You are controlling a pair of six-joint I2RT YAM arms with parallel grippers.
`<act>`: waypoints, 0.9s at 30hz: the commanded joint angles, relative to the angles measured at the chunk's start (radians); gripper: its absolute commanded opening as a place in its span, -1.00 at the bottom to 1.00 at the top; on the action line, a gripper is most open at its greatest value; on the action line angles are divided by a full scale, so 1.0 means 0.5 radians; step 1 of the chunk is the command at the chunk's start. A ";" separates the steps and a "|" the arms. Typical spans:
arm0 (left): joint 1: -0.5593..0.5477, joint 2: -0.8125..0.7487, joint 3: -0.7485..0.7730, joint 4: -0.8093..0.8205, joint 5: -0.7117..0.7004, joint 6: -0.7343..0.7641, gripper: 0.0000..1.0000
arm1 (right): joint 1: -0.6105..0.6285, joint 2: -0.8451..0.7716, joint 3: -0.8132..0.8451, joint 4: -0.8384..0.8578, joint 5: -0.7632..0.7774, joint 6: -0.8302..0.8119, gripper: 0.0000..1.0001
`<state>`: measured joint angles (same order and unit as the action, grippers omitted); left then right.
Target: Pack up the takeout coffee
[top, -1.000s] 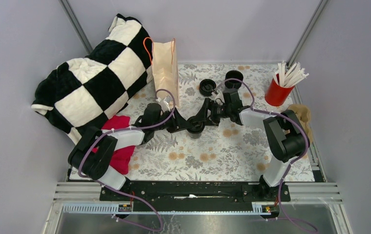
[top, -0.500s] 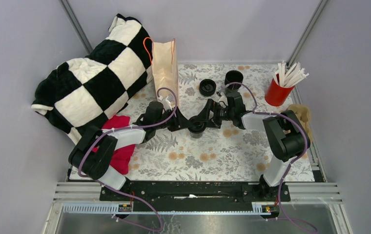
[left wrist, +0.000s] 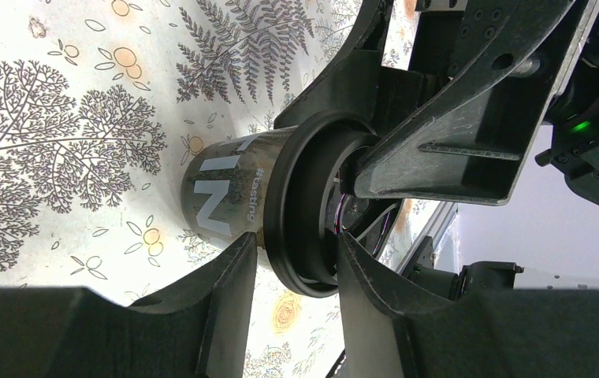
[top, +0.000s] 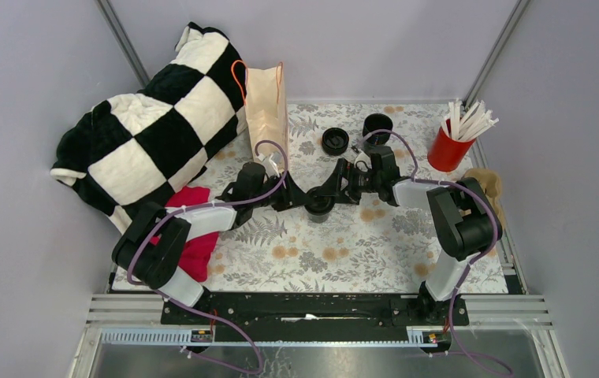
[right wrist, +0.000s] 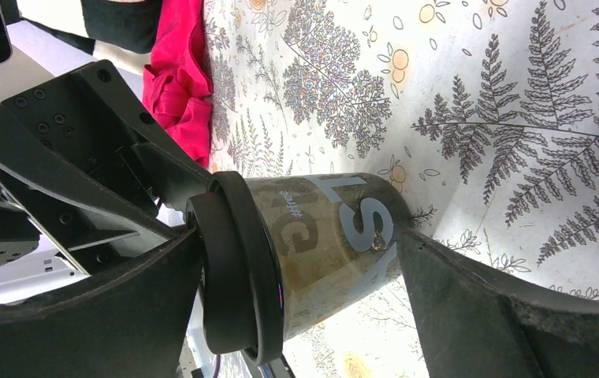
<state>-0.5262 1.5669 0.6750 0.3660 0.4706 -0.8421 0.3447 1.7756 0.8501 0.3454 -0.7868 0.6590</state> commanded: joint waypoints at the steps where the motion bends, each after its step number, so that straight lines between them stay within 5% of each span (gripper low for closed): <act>1: -0.006 0.192 -0.137 -0.701 -0.333 0.233 -0.13 | -0.020 -0.025 0.066 -0.002 -0.016 -0.038 0.99; 7: -0.005 0.207 -0.139 -0.698 -0.337 0.233 -0.13 | -0.034 0.042 0.053 0.163 -0.053 0.143 0.98; 12: -0.004 0.223 -0.147 -0.686 -0.340 0.232 -0.13 | -0.066 0.168 -0.076 0.298 -0.052 0.203 0.53; 18: -0.004 0.273 -0.204 -0.635 -0.350 0.204 -0.14 | -0.067 0.293 -0.137 0.142 0.089 0.075 0.34; 22: -0.006 0.272 -0.241 -0.596 -0.357 0.183 -0.14 | -0.067 0.268 -0.227 0.089 0.161 -0.013 0.33; 27: -0.005 0.281 -0.277 -0.548 -0.358 0.157 -0.15 | -0.048 0.332 -0.402 0.428 0.127 0.014 0.31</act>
<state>-0.5266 1.5894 0.6453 0.4473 0.4694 -0.8639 0.3195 1.8412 0.7708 0.6388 -0.8570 0.7765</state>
